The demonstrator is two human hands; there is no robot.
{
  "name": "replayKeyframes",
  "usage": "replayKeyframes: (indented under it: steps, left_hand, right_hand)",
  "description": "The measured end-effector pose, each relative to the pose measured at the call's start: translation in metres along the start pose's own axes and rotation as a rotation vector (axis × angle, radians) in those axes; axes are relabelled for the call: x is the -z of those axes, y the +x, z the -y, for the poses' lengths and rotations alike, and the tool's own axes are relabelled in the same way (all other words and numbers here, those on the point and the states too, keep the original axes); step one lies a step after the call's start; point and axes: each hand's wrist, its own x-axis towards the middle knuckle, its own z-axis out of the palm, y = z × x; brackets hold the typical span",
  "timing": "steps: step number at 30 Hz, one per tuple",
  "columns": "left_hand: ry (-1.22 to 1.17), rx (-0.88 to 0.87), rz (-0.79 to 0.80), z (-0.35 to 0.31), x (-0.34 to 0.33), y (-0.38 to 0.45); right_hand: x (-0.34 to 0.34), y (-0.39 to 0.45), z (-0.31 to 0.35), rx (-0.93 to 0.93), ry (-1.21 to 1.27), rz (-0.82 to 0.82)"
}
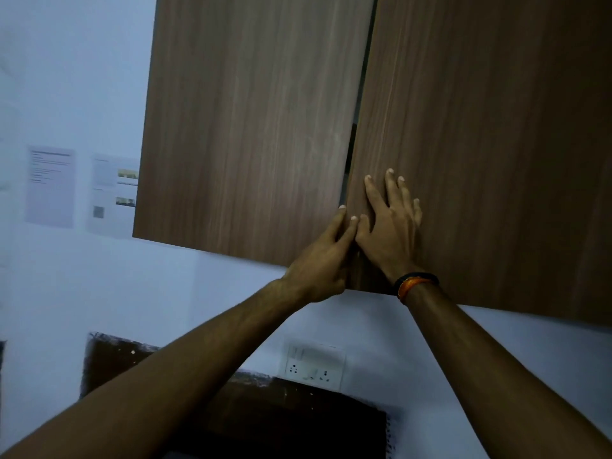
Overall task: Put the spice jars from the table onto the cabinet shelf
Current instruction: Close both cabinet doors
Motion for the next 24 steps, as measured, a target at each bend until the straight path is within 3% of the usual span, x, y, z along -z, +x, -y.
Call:
replayKeyframes:
  steps: [10,18,24]
  left_hand:
    - [0.492,-0.031,0.112,0.039,-0.028,0.022]
    - [0.608,-0.062,0.166,0.06,-0.04,0.031]
    - [0.556,-0.06,0.199,0.063,-0.039,0.03]
  right_hand:
    - [-0.03,0.004,-0.024,0.016,-0.211,0.185]
    - [-0.054,0.003,-0.025,0.016,-0.293,0.287]
    - [-0.056,0.001,-0.021,0.012,-0.299,0.286]
